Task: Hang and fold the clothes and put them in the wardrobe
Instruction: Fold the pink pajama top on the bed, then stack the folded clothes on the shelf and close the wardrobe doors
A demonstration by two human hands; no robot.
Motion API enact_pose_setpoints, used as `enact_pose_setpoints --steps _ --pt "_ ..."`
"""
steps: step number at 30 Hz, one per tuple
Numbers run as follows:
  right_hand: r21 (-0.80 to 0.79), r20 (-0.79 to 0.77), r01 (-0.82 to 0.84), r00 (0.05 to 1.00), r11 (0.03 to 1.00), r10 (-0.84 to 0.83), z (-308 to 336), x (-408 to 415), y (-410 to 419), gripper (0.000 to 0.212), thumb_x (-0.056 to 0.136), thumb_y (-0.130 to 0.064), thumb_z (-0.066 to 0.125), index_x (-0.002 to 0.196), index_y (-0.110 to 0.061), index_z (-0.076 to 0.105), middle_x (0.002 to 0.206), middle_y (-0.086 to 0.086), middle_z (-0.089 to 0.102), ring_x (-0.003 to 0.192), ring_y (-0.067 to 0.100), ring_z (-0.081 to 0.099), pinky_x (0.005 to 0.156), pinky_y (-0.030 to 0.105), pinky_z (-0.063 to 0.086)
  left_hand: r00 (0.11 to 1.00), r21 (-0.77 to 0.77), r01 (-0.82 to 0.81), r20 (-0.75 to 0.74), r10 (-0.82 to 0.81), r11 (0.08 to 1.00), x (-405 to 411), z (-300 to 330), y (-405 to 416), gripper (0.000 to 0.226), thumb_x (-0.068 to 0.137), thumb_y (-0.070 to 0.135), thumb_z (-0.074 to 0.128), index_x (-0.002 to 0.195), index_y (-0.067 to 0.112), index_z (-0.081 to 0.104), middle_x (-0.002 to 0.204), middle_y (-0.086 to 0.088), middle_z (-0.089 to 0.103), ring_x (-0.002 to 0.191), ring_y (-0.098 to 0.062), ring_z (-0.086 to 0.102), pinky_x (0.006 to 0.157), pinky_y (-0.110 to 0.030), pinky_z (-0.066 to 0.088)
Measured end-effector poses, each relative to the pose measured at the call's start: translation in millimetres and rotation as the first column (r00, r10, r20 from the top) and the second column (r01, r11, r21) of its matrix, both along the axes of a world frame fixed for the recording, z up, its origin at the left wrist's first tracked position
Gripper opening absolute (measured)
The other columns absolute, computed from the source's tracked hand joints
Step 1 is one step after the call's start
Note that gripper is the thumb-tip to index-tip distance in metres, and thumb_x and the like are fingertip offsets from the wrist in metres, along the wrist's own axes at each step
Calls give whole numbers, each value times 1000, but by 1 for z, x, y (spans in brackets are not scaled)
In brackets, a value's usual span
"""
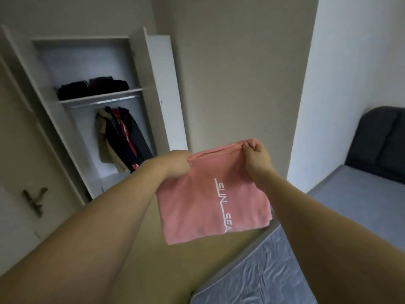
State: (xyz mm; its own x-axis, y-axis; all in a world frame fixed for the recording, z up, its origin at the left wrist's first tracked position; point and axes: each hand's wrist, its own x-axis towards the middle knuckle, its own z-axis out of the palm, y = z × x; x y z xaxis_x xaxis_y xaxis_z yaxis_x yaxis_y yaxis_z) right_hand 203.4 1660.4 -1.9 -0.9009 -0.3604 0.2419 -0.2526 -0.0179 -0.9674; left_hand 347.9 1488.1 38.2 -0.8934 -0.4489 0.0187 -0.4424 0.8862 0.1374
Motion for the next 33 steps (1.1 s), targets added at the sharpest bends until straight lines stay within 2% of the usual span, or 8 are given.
enact_pose_setpoints --steps 4,8,13,16,21,25,29,33 --pt "-39 -40 -78 996 996 77 28 5 -99 25 101 -26 44 118 -11 56 106 1 54 99 16 50 85 22 33 995 -105 -94 -54 89 990 19 26 -82 10 94 20 44 99 17 52 91 1 54 83 -22 57 66 -34 42" --pt "-109 -14 -100 995 989 99 36 -7 -203 15 101 -23 43 107 -16 56 96 -2 54 93 16 50 83 21 32 982 -242 -151 -148 118 958 18 33 -163 6 90 17 44 89 22 41 80 3 49 67 -14 48 53 -31 31" --pt "-193 53 -117 990 974 129 63 -55 -357 14 101 -18 40 99 -14 53 90 1 54 90 19 50 83 25 37 966 -594 -190 -254 43 782 2 49 -287 17 89 37 32 88 21 37 72 4 49 59 -19 47 53 -31 39" --pt "-244 193 -134 964 961 183 81 -79 -449 25 101 -12 38 115 -1 56 106 13 61 88 17 49 69 18 35 966 -698 -189 -258 4 690 -11 64 -364 37 92 42 24 94 16 50 80 -3 63 61 -23 54 52 -30 37" --pt "-275 250 -178 936 945 248 96 -102 -593 28 101 -18 35 119 -12 56 115 4 59 92 19 52 82 27 37 955 -709 -268 -285 83 652 -33 80 -498 50 102 46 16 104 18 56 81 0 60 63 -17 52 62 -35 53" --pt "-252 115 -247 952 936 283 102 -119 -707 21 100 -18 35 86 -22 51 107 10 62 84 18 57 69 28 38 945 -716 -307 -305 114 627 -45 80 -614 42 101 41 23 105 17 57 86 -2 64 66 -19 53 65 -33 50" --pt "-248 -36 -333 942 910 335 109 -139 -835 15 99 -20 38 93 -21 52 94 -1 59 90 18 55 81 30 38 927 -737 -366 -341 154 569 -66 83 -741 45 88 40 22 99 14 56 73 0 56 58 -17 44 53 -28 37" --pt "-226 -71 -352 936 908 345 121 -167 -962 16 99 -18 39 104 -12 53 106 6 58 98 21 54 89 34 41 911 -735 -411 -362 201 539 -97 93 -866 42 83 35 21 90 12 56 73 -1 58 59 -21 51 52 -27 32"
